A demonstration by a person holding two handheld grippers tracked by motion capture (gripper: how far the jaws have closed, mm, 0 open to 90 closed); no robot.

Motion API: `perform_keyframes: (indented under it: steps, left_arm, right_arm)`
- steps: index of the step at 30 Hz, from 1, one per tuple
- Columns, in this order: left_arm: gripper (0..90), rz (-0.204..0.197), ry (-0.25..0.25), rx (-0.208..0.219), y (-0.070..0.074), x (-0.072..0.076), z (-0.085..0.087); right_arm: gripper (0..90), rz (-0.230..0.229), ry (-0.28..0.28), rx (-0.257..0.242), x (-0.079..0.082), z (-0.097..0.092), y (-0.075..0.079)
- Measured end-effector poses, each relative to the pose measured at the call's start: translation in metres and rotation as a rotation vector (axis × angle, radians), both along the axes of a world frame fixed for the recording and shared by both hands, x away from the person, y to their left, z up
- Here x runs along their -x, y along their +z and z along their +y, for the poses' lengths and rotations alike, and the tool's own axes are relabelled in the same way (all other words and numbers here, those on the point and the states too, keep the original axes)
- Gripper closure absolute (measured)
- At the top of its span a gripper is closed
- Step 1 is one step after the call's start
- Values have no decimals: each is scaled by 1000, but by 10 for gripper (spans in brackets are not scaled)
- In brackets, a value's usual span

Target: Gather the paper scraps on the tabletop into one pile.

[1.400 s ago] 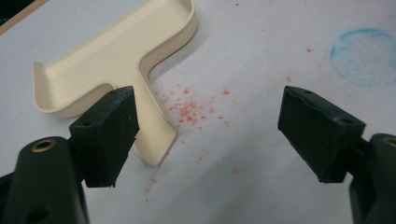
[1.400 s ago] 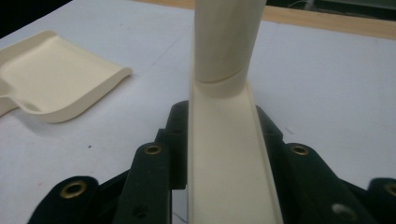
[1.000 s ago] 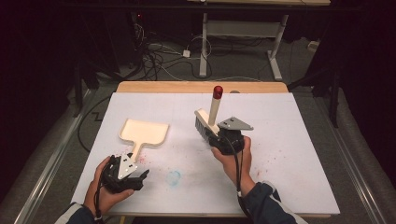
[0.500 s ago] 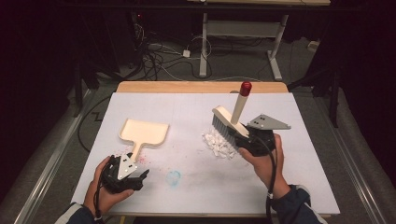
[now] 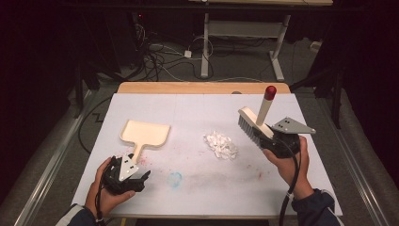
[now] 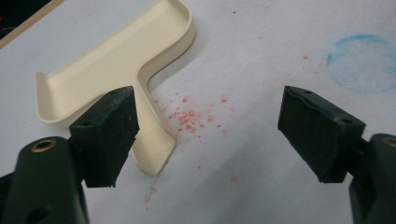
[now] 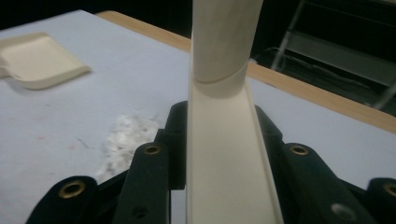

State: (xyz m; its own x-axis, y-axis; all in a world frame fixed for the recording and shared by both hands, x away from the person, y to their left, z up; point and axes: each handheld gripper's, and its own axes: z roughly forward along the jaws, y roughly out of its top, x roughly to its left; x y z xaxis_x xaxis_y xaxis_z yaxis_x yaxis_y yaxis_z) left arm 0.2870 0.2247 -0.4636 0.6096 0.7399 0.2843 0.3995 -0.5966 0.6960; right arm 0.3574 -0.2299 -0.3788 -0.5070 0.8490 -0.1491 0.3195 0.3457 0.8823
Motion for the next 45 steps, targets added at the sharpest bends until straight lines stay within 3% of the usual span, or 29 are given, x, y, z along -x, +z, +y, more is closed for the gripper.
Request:
perform_keyframes:
  steps: [4, 12, 21, 32, 35, 38, 45]
  left_arm:
    - [195, 6, 1, -2, -1, -1, 0]
    - [195, 10, 0, -7, -2, -2, -1]
    - [195, 12, -3, -7, -3, -2, -2]
    - [195, 7, -3, -4, -2, -1, -1]
    - [195, 7, -2, -2, -1, -1, 0]
    - [195, 3, -1, 0, -1, -1, 0]
    - [195, 2, 3, 1, -1, -1, 1]
  right_arm:
    - [674, 5, -56, 17, -16, 4, -21]
    - [674, 23, -99, 27, -38, 27, -50]
    - [674, 38, -107, 54, -39, 57, -68]
    - [674, -1, -93, 68, -32, 82, -67]
    - [674, -17, -95, 59, -31, 78, -62]
    - [673, -36, -92, 14, -28, 68, -52]
    - [673, -74, -69, -2, -18, 49, -34]
